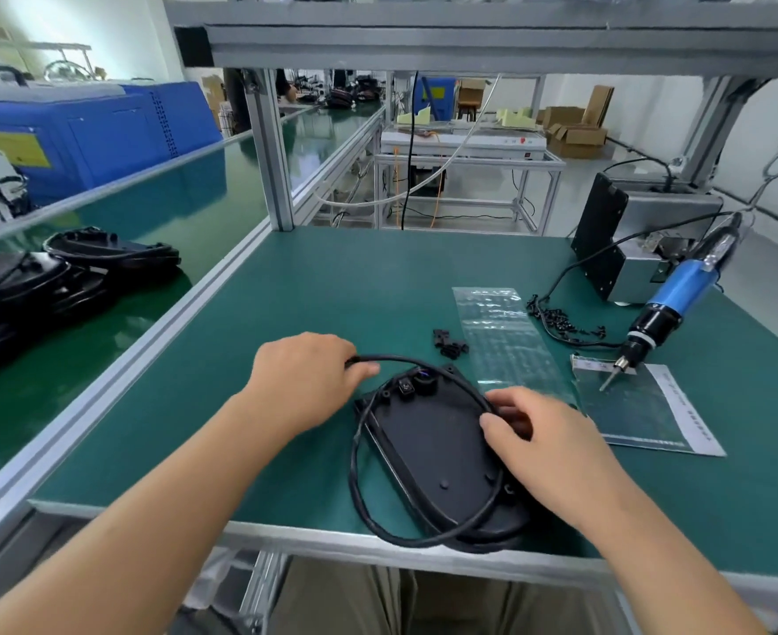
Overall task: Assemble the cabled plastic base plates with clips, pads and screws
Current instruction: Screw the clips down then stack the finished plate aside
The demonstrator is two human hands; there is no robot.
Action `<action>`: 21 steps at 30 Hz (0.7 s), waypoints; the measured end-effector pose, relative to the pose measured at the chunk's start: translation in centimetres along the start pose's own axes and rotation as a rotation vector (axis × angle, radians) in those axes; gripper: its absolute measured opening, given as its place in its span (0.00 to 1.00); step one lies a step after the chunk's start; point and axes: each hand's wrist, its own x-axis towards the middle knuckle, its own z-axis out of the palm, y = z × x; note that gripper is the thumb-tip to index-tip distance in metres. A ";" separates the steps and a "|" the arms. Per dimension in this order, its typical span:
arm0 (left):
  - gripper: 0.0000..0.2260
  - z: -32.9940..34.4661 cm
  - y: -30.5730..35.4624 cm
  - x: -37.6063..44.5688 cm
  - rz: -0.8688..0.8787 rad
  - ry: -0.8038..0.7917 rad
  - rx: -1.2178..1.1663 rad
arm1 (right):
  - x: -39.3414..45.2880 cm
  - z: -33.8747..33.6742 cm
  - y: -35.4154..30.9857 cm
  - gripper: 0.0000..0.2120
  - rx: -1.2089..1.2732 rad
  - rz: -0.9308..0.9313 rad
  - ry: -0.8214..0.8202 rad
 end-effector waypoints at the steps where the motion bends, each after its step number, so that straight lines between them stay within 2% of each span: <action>1: 0.23 0.2 -0.2 -0.4 -0.029 -0.061 -0.049 | -0.1 0.1 0.0 0.17 -0.036 0.018 0.003; 3: 0.22 0.2 -0.4 -1.0 -0.067 -0.233 -0.288 | 0.0 0.3 -0.1 0.18 -0.069 0.033 0.014; 5: 0.21 0.1 -0.1 -1.5 -0.096 -0.396 -0.694 | 0.4 0.4 -0.3 0.17 -0.004 0.054 0.007; 7: 0.19 -0.1 0.0 -2.0 -0.125 -0.435 -1.028 | 0.9 0.5 -0.8 0.15 0.151 0.085 0.026; 10: 0.13 0.2 -0.3 -3.1 -0.183 -0.318 -1.356 | 2.3 1.0 -1.6 0.15 0.375 0.097 0.156; 13: 0.09 1.0 -0.7 -3.9 -0.222 -0.091 -1.585 | 4.3 2.7 -2.7 0.16 0.650 0.152 0.223; 14: 0.09 1.3 -0.7 -4.2 -0.249 -0.010 -1.646 | 4.9 3.6 -3.4 0.17 0.715 0.163 0.224; 16: 0.18 1.7 -0.8 -4.6 -0.350 0.094 -1.810 | 5.6 5.6 -5.0 0.17 0.796 0.163 0.219; 18: 0.27 1.9 -1.3 -5.0 -0.402 0.055 -2.007 | 6.2 7.6 -6.7 0.17 0.868 0.159 0.206; 21: 0.25 2.4 -2.9 -5.6 -0.363 -0.002 -2.080 | 7.1 9.4 -9.2 0.16 0.927 0.125 0.159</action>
